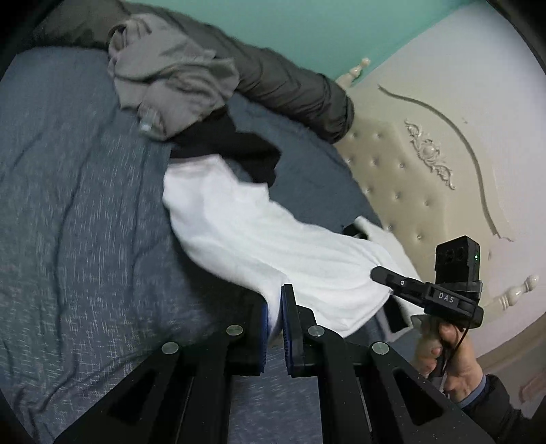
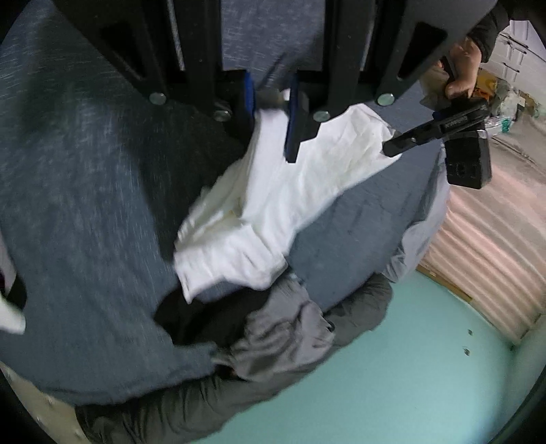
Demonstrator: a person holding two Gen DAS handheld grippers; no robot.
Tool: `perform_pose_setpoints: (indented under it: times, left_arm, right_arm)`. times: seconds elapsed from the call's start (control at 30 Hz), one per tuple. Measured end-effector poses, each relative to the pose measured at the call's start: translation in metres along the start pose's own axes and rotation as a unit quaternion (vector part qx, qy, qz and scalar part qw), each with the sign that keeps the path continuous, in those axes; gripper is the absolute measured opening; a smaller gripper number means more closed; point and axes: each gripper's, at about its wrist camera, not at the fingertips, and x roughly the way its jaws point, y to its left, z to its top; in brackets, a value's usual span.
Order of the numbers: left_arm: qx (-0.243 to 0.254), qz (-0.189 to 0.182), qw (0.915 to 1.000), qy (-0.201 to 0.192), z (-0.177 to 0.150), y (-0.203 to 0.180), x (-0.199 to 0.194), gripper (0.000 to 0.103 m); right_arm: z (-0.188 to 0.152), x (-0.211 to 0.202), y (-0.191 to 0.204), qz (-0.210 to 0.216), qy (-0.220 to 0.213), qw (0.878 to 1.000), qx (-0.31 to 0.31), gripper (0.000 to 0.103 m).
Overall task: Fold clothes
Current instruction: 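Lift the folded white shirt off the bed with both grippers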
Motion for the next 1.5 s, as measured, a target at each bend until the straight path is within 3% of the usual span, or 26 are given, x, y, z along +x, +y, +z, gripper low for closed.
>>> perform_pose_setpoints:
  times: [0.3,0.8,1.13,1.5]
  left_arm:
    - [0.036,-0.017,0.9989,-0.026,0.028,-0.078,-0.035,0.007]
    - [0.096,-0.04,0.9927,-0.061,0.06,-0.194,-0.075,0.007]
    - [0.132,-0.058,0.9874,-0.066,0.073,-0.264,-0.069,0.007]
    - [0.17,-0.076,0.9805,-0.062,0.109,-0.352,-0.025,0.007]
  right_arm:
    - [0.034,-0.069,0.03,0.014,-0.027,0.999,-0.022,0.013]
    - [0.075,-0.189,0.077,0.0,-0.077,0.994,-0.077,0.012]
    - [0.09,-0.248,0.069,-0.004,-0.1,0.991,-0.083,0.012]
    - [0.137,-0.318,0.033,-0.027,-0.137,0.987,-0.079,0.011]
